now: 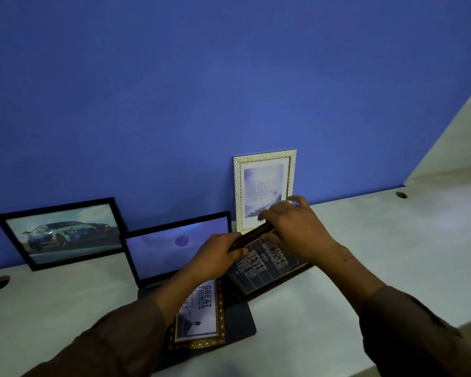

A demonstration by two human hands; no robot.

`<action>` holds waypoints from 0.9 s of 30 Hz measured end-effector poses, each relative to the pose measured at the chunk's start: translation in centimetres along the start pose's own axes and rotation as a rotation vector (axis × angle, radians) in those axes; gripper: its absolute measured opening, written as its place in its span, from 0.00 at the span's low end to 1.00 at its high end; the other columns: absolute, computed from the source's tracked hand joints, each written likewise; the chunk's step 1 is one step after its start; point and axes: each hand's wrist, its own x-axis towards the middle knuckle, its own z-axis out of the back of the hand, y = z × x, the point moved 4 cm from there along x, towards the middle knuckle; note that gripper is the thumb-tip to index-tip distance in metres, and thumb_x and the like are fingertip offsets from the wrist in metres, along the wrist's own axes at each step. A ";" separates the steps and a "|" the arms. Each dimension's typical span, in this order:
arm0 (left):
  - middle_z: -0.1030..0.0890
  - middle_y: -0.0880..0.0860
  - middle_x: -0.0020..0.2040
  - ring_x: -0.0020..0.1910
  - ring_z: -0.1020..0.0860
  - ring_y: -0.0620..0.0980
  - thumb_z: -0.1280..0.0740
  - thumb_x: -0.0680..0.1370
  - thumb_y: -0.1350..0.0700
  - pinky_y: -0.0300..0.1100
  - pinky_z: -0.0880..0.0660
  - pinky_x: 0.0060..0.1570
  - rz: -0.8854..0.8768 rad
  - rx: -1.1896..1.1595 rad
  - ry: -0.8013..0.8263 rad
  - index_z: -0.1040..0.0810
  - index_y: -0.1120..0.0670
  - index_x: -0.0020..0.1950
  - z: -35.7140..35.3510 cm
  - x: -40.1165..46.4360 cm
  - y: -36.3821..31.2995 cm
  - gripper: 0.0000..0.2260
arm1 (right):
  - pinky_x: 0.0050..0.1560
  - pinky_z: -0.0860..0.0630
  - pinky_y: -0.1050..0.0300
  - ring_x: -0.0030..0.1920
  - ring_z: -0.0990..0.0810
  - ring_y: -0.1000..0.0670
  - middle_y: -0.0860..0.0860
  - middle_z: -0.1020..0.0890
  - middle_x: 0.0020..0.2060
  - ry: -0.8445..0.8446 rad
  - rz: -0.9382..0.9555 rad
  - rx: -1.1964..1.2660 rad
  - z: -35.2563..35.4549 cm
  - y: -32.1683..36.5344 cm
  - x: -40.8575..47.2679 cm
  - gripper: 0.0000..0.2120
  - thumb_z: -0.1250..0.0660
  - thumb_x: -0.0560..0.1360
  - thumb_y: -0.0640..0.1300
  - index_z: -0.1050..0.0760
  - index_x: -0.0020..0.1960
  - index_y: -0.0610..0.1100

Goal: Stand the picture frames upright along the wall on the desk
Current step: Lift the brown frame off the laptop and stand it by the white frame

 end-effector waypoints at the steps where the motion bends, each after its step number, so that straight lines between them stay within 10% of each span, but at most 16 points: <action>1: 0.13 0.50 0.52 0.51 0.14 0.48 0.33 0.82 0.49 0.48 0.17 0.55 0.032 -0.107 0.000 0.18 0.50 0.60 -0.3 0.4 0.2 0.10 | 0.72 0.36 0.43 0.64 0.22 0.46 0.51 0.18 0.63 -0.063 -0.077 0.057 -0.2 -1.5 -0.1 0.19 0.34 0.77 0.58 0.24 0.65 0.53; 6: 0.11 0.51 0.49 0.48 0.13 0.47 0.32 0.82 0.51 0.50 0.17 0.57 0.168 -0.447 -0.131 0.17 0.51 0.55 -1.2 2.2 0.9 0.06 | 0.66 0.27 0.42 0.67 0.26 0.47 0.48 0.24 0.68 -0.371 -0.570 0.539 -3.1 -8.9 -2.9 0.25 0.32 0.78 0.58 0.30 0.71 0.50; 10: 0.11 0.54 0.51 0.52 0.12 0.55 0.33 0.83 0.55 0.58 0.19 0.61 0.291 -0.774 -0.220 0.16 0.54 0.57 -3.7 5.3 0.0 0.08 | 0.61 0.24 0.48 0.64 0.20 0.44 0.46 0.21 0.66 -0.285 -0.891 0.951 -8.7 -13.6 -5.0 0.26 0.34 0.78 0.60 0.32 0.72 0.51; 16: 0.12 0.57 0.54 0.55 0.13 0.57 0.33 0.83 0.56 0.60 0.21 0.62 0.390 -0.944 -0.218 0.19 0.56 0.64 -8.5 9.9 -1.7 0.11 | 0.48 0.20 0.49 0.50 0.14 0.47 0.48 0.13 0.51 -0.057 -0.931 1.585 -14.5 -15.0 -3.4 0.19 0.42 0.82 0.60 0.21 0.56 0.46; 22: 0.13 0.53 0.58 0.56 0.14 0.51 0.32 0.82 0.54 0.45 0.18 0.55 0.406 -0.867 -0.268 0.19 0.51 0.62 -11.8 12.6 -2.0 0.09 | 0.55 0.18 0.35 0.49 0.14 0.40 0.45 0.14 0.46 -0.248 -0.989 1.545 -18.2 -18.5 -1.0 0.23 0.44 0.82 0.62 0.22 0.51 0.44; 27: 0.13 0.57 0.60 0.63 0.17 0.58 0.34 0.81 0.44 0.56 0.26 0.68 0.546 -1.111 -0.131 0.19 0.56 0.65 -13.8 14.4 -0.8 0.20 | 0.47 0.19 0.41 0.41 0.15 0.45 0.45 0.15 0.40 -0.234 -0.815 1.488 -19.6 -19.4 -0.3 0.23 0.42 0.82 0.61 0.22 0.44 0.44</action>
